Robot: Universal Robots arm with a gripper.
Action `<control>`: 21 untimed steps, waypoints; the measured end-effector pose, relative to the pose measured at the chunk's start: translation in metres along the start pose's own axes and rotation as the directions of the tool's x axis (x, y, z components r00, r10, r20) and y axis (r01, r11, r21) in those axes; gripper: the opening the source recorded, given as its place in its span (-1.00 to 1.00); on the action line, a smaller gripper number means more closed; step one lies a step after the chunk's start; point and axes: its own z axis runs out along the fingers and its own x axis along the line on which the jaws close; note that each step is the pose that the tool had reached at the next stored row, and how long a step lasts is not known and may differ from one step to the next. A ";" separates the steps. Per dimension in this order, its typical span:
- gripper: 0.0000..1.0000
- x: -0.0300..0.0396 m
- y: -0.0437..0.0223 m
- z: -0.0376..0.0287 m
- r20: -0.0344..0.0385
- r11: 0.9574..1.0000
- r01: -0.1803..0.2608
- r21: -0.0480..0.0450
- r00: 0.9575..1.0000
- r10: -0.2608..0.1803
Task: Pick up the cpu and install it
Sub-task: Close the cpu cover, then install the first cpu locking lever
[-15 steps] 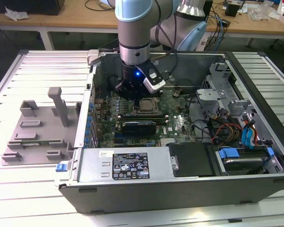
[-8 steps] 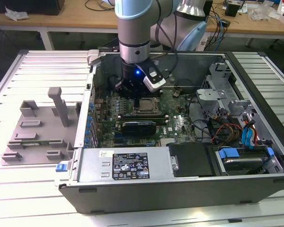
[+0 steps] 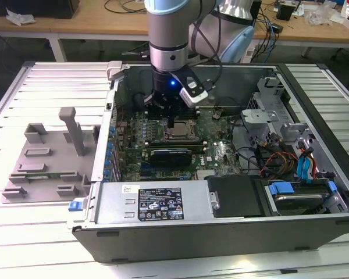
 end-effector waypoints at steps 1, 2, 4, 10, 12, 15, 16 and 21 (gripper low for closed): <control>-0.79 -0.0035 -0.0005 0.0002 0.000 1.000 0.000 0.000 1.000 0.000; -0.79 -0.0091 -0.0013 0.0005 -0.001 1.000 0.000 0.000 1.000 0.000; -0.79 -0.0178 -0.0025 0.0010 -0.001 1.000 0.000 0.000 1.000 0.000; -0.79 -0.0195 -0.0033 -0.0170 -0.001 1.000 -0.004 0.000 1.000 0.004; -0.79 -0.0198 -0.0035 -0.0235 -0.001 1.000 -0.009 0.000 1.000 0.009; -0.79 -0.0198 -0.0035 -0.0236 -0.001 1.000 -0.012 0.001 1.000 0.012; -0.79 -0.0198 -0.0035 -0.0236 -0.001 1.000 -0.012 0.001 1.000 0.012; -0.79 -0.0198 -0.0035 -0.0236 -0.001 1.000 -0.012 0.001 1.000 0.012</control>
